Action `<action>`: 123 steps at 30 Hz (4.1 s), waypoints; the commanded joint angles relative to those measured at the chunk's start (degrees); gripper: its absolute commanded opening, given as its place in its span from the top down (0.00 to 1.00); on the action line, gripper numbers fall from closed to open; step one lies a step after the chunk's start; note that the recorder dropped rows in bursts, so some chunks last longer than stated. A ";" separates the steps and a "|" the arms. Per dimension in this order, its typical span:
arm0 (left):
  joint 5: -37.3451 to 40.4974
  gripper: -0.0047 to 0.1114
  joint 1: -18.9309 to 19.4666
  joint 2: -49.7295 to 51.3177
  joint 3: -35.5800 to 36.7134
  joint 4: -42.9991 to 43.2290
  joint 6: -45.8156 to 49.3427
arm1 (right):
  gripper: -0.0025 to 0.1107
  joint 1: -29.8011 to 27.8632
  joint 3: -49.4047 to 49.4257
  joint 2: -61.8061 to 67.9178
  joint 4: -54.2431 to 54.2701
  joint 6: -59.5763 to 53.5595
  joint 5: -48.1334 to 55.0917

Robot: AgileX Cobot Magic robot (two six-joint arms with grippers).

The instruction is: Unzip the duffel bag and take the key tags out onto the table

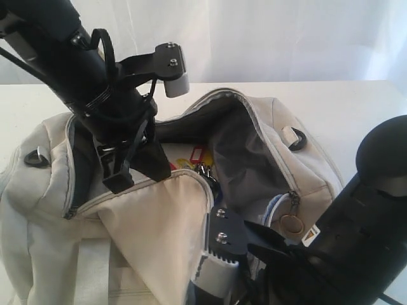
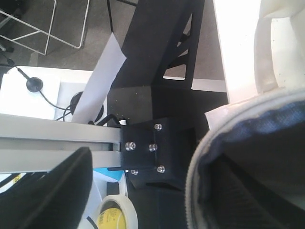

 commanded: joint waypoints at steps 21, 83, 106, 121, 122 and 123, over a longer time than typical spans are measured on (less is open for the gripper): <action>7.71 0.81 0.28 7.34 -0.36 -5.80 0.75 | 0.45 0.14 0.32 -0.39 0.81 1.08 1.11; 13.27 0.41 0.16 -26.64 18.90 -1.94 -22.99 | 0.45 0.01 -12.07 -0.52 -20.36 15.00 2.16; 6.74 0.42 0.16 -26.76 12.21 9.51 -24.57 | 0.96 0.01 -30.41 -5.39 -43.97 39.30 -17.15; -3.46 0.96 0.16 -26.76 23.80 23.34 -34.14 | 0.98 0.01 -51.06 20.57 -49.20 40.34 -5.74; -4.03 0.96 0.16 -26.76 24.24 23.03 -34.98 | 0.98 -0.28 -52.48 22.78 -49.91 40.34 -4.70; -4.32 0.96 0.16 -26.76 24.53 22.81 -35.83 | 0.98 -0.66 -53.99 25.04 -50.07 40.34 -3.51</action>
